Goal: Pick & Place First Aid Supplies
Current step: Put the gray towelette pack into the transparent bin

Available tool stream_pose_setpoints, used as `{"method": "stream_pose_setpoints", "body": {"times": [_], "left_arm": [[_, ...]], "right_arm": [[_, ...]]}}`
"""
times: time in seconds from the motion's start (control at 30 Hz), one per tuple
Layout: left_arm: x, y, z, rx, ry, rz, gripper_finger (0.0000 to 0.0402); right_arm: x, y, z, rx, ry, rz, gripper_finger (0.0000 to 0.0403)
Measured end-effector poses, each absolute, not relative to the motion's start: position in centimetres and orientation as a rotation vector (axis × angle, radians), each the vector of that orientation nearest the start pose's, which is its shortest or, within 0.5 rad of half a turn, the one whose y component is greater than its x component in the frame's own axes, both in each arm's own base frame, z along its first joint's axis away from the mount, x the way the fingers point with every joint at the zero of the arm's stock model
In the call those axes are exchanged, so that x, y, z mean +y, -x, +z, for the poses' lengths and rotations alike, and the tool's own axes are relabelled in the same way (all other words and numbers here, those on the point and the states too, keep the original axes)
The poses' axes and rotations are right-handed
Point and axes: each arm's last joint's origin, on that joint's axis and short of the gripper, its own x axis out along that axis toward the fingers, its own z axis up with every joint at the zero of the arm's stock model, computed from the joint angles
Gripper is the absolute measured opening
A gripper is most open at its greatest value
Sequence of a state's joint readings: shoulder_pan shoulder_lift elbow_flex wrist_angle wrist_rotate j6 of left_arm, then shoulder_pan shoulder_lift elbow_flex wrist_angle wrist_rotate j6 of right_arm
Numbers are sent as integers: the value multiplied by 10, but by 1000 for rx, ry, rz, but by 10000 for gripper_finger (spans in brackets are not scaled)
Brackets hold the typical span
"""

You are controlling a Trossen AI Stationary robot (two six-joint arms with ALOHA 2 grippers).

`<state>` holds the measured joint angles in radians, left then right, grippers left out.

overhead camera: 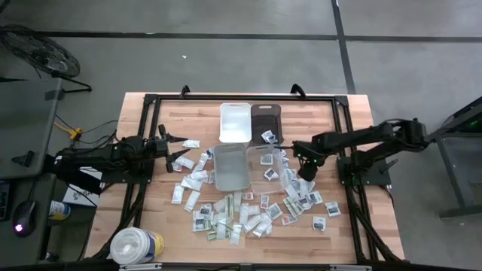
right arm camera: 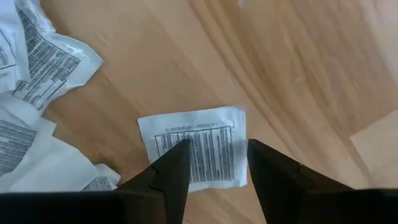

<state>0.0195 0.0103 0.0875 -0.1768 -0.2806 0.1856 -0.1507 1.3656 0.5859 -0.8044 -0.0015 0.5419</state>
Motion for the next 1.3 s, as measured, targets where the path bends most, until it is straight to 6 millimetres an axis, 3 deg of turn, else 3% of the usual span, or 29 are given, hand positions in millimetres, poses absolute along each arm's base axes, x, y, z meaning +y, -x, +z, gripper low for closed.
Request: {"method": "stream_pose_setpoints", "body": {"times": [0.27, 0.57, 0.67, 0.8, 1.07, 1.3], "left_arm": [[10, -91, 175, 127, -197, 290, 189], [10, -91, 175, 127, -197, 290, 189], [10, -91, 175, 127, -197, 290, 189], [10, -91, 175, 127, -197, 290, 189], [10, -91, 175, 127, -197, 290, 189], [10, -91, 175, 126, -197, 290, 189]], "right_arm": [[-32, -185, 124, 1563, -637, -532, 103], [-32, -186, 124, 1550, -673, -542, 16], [-32, -186, 128, 1528, -679, -544, 8], [-32, -184, 140, 1439, -699, -575, 13], [-21, -172, 183, 1158, -747, -522, 5], [-9, -157, 225, 841, -692, -306, 3]]}}
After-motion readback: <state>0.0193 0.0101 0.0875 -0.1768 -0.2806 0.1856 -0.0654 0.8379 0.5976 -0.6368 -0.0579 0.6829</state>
